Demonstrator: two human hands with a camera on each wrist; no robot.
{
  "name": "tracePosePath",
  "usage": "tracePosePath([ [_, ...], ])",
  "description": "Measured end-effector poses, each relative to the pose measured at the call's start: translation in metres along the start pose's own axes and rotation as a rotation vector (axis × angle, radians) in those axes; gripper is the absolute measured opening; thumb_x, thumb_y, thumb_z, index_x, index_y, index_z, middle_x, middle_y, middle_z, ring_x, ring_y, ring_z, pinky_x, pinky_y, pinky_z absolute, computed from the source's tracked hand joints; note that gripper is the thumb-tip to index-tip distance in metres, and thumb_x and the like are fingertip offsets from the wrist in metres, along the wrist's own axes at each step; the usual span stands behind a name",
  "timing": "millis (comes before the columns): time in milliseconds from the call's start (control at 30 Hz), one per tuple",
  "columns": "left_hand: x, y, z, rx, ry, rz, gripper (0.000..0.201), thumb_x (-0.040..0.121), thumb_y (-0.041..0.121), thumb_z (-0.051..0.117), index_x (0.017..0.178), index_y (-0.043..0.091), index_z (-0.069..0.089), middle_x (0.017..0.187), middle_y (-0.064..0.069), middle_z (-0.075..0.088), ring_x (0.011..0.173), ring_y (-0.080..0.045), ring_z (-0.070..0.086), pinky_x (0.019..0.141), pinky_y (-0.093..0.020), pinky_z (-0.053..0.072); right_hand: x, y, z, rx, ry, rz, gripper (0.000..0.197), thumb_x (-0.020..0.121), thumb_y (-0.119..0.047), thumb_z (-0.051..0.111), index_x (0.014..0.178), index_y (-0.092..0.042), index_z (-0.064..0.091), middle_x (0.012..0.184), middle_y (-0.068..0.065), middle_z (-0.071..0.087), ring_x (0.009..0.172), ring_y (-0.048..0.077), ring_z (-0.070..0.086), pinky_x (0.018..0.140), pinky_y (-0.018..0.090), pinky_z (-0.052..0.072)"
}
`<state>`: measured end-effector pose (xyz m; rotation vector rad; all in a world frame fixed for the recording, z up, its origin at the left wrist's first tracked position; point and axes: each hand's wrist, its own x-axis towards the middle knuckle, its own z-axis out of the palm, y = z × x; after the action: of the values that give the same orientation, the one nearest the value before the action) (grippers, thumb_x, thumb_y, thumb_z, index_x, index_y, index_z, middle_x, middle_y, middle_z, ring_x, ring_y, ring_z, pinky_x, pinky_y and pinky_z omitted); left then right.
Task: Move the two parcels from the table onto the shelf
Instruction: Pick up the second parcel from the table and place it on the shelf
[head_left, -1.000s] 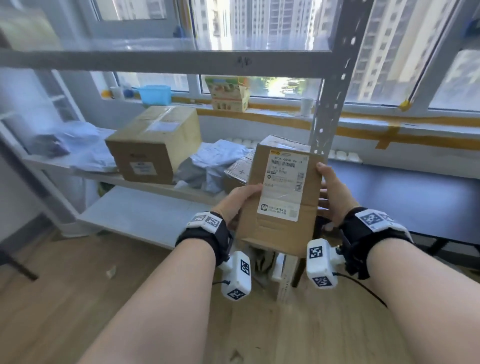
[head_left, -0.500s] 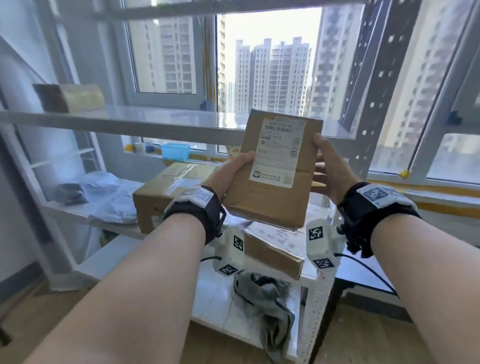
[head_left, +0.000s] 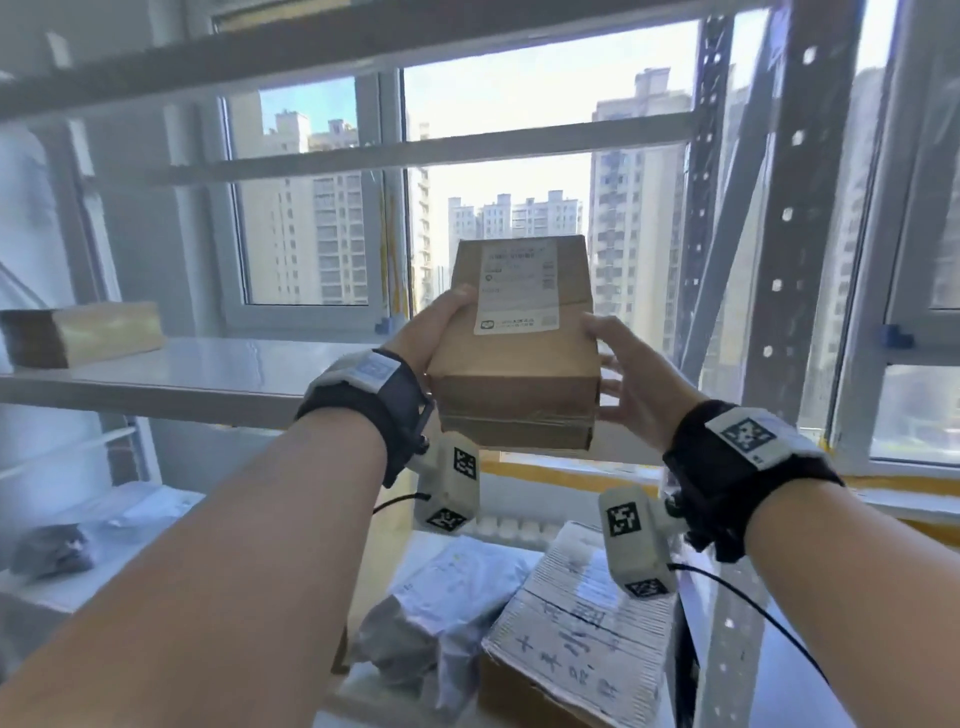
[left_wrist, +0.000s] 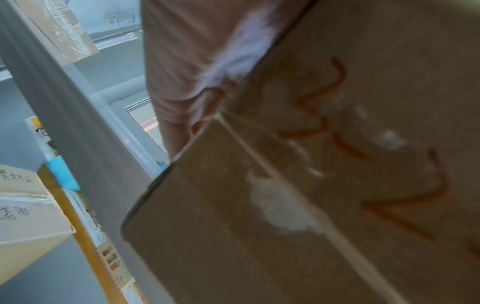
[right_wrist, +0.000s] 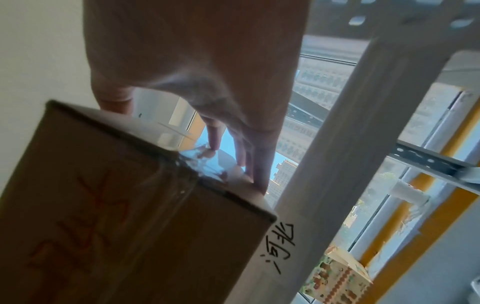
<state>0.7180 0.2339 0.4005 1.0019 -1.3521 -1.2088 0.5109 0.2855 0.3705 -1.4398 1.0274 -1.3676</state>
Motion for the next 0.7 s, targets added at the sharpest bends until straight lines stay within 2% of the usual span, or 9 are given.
tracePosePath([
  [67,0.015,-0.001,0.001,0.039,0.015,-0.045,0.048,0.08,0.06,0.059,0.104,0.019,0.068,0.096,-0.006,0.078,0.084,-0.019,0.074,0.081,-0.033,0.06,0.015,0.0,-0.004,-0.001,0.037,0.028,0.027,0.094,-0.046,0.049,0.107,-0.027,0.063,0.109,0.003,0.062,0.096,0.025,0.063,0.093,0.049,0.053],
  [133,0.026,-0.004,0.003,0.091,0.038,-0.082,0.055,0.069,0.066,0.062,0.103,0.023,0.067,0.11,-0.007,0.071,0.1,-0.024,0.068,0.091,-0.042,0.055,0.028,-0.001,-0.009,0.018,0.099,0.07,0.033,0.092,-0.051,0.05,0.105,-0.024,0.064,0.102,0.005,0.063,0.095,0.028,0.064,0.09,0.049,0.056],
  [200,0.031,-0.006,0.008,0.105,0.009,-0.1,0.044,0.076,0.065,0.058,0.093,0.024,0.063,0.098,-0.006,0.066,0.091,-0.023,0.065,0.083,-0.038,0.057,0.038,-0.001,-0.013,0.033,0.163,0.109,0.037,0.091,-0.056,0.049,0.096,-0.023,0.063,0.097,0.006,0.063,0.09,0.028,0.064,0.08,0.045,0.057],
  [267,0.036,-0.007,0.012,0.096,-0.041,-0.134,0.048,0.073,0.064,0.06,0.095,0.022,0.061,0.096,-0.008,0.065,0.09,-0.026,0.066,0.081,-0.039,0.057,0.045,0.0,-0.015,0.037,0.214,0.122,0.041,0.091,-0.06,0.046,0.09,-0.022,0.062,0.093,0.007,0.064,0.086,0.029,0.064,0.079,0.043,0.056],
  [367,0.049,-0.011,0.013,0.005,-0.101,-0.123,0.073,0.061,0.065,0.066,0.115,0.016,0.061,0.1,-0.01,0.066,0.09,-0.028,0.066,0.081,-0.042,0.058,0.057,0.005,-0.018,0.077,0.229,0.123,0.045,0.091,-0.063,0.045,0.09,-0.021,0.064,0.092,0.005,0.064,0.085,0.025,0.065,0.089,0.046,0.055],
  [433,0.055,-0.014,0.015,-0.114,-0.144,-0.117,0.078,0.07,0.068,0.062,0.129,0.017,0.059,0.114,-0.011,0.067,0.098,-0.03,0.068,0.078,-0.042,0.06,0.061,0.006,-0.016,0.099,0.217,0.134,0.046,0.091,-0.062,0.047,0.093,-0.019,0.064,0.094,0.006,0.063,0.085,0.024,0.064,0.089,0.044,0.055],
  [533,0.063,-0.019,0.02,-0.191,-0.206,-0.097,0.072,0.084,0.068,0.05,0.136,0.02,0.058,0.135,-0.015,0.062,0.122,-0.033,0.062,0.091,-0.047,0.055,0.067,0.01,-0.011,0.094,0.231,0.128,0.042,0.092,-0.059,0.047,0.103,-0.021,0.06,0.092,0.005,0.059,0.079,0.019,0.062,0.07,0.034,0.054],
  [633,0.07,-0.023,0.021,-0.191,-0.24,-0.096,0.071,0.085,0.065,0.051,0.136,0.017,0.059,0.136,-0.016,0.061,0.116,-0.032,0.062,0.099,-0.05,0.05,0.074,0.016,-0.008,0.131,0.258,0.127,0.05,0.087,-0.062,0.051,0.114,-0.021,0.06,0.093,0.005,0.062,0.085,0.021,0.063,0.081,0.037,0.055],
  [700,0.074,-0.026,0.021,-0.186,-0.253,-0.091,0.065,0.086,0.062,0.053,0.129,0.014,0.063,0.131,-0.018,0.063,0.11,-0.03,0.061,0.103,-0.052,0.047,0.078,0.021,-0.007,0.155,0.25,0.144,0.064,0.08,-0.068,0.055,0.122,-0.021,0.06,0.093,0.006,0.066,0.087,0.023,0.066,0.08,0.037,0.056],
])
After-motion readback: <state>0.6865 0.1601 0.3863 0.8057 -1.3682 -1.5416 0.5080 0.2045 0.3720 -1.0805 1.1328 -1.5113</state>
